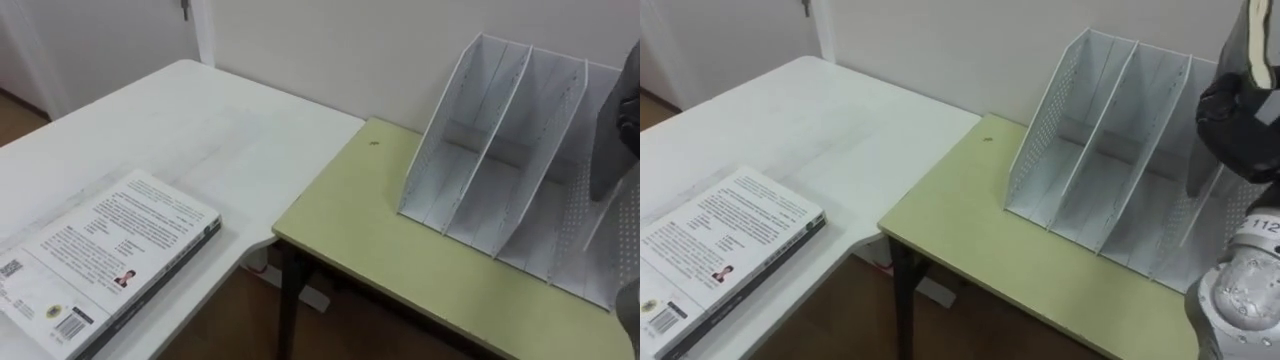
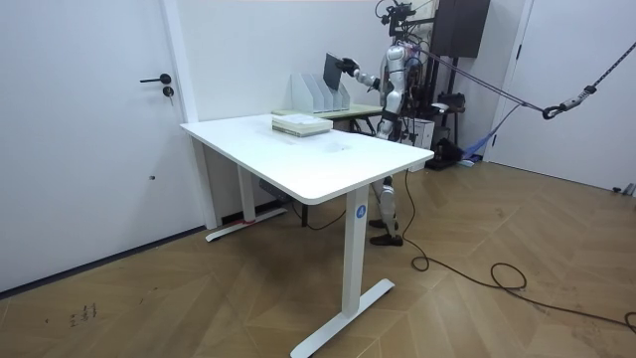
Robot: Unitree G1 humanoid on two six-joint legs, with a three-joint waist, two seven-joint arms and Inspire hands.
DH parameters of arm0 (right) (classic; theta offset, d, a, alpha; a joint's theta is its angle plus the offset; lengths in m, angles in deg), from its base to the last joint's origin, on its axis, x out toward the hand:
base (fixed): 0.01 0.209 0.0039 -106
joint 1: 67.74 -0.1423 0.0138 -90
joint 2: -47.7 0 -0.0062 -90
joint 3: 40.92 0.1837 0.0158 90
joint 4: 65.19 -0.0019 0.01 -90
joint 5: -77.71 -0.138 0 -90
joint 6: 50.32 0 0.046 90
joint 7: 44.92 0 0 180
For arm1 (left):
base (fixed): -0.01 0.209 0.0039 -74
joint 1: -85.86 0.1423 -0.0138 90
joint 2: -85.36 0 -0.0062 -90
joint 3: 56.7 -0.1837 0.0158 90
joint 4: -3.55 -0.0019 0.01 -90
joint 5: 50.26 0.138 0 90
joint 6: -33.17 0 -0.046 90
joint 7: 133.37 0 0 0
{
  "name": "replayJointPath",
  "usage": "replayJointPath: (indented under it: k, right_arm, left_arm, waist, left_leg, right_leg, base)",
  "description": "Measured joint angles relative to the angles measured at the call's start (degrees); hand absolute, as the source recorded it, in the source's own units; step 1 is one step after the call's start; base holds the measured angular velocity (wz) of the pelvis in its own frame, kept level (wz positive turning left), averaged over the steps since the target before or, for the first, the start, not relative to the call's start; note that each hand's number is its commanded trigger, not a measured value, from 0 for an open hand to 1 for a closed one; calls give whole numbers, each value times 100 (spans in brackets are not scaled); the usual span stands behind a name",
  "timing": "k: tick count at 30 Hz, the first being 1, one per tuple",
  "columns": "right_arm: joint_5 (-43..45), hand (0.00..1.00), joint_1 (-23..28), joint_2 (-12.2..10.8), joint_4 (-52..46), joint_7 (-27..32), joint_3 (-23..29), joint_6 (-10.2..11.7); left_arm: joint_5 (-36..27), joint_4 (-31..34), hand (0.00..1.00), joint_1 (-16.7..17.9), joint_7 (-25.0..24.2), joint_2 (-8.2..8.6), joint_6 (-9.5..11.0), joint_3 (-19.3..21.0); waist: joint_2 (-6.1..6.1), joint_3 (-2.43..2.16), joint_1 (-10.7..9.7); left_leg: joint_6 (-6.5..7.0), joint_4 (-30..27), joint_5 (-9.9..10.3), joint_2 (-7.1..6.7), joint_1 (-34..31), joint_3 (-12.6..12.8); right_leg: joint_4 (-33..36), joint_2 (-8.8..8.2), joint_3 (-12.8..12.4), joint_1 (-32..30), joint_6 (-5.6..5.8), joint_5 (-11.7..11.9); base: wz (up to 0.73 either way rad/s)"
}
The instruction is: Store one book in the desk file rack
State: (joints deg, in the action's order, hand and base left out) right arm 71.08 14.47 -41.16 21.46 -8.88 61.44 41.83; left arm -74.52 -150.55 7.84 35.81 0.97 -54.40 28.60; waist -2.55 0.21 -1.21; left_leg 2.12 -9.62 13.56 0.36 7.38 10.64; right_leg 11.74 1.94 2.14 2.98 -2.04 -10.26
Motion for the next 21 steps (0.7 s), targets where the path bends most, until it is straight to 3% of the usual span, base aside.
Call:
replayJointPath:
  k: [12,16,21]
  right_arm:
    - [-6,100,-20,2,247,4,-4,-114]
    - [-19,100,-40,3,279,5,-37,-305]
    - [-383,100,-619,133,1064,5,-39,-483]
  left_arm:
    - [6,2,0,-36,1,4,-91,5]
    - [5,-2,0,-43,1,1,-126,7]
    - [6,2,0,-42,-4,-55,-213,8]
  waist:
    - [14,-11,26]
    - [4,-12,41]
    - [-65,-17,-1]
  left_leg:
    - [0,-4,0,0,0,-3]
    - [0,-3,-1,-1,-9,-21]
    - [0,-16,-1,-4,22,-38]
  right_leg:
    - [-16,2,2,-10,1,0]
    - [-5,-1,20,-5,0,1]
    - [-9,-7,33,18,0,7]
  base:
    - [0]
    - [0]
    - [1]
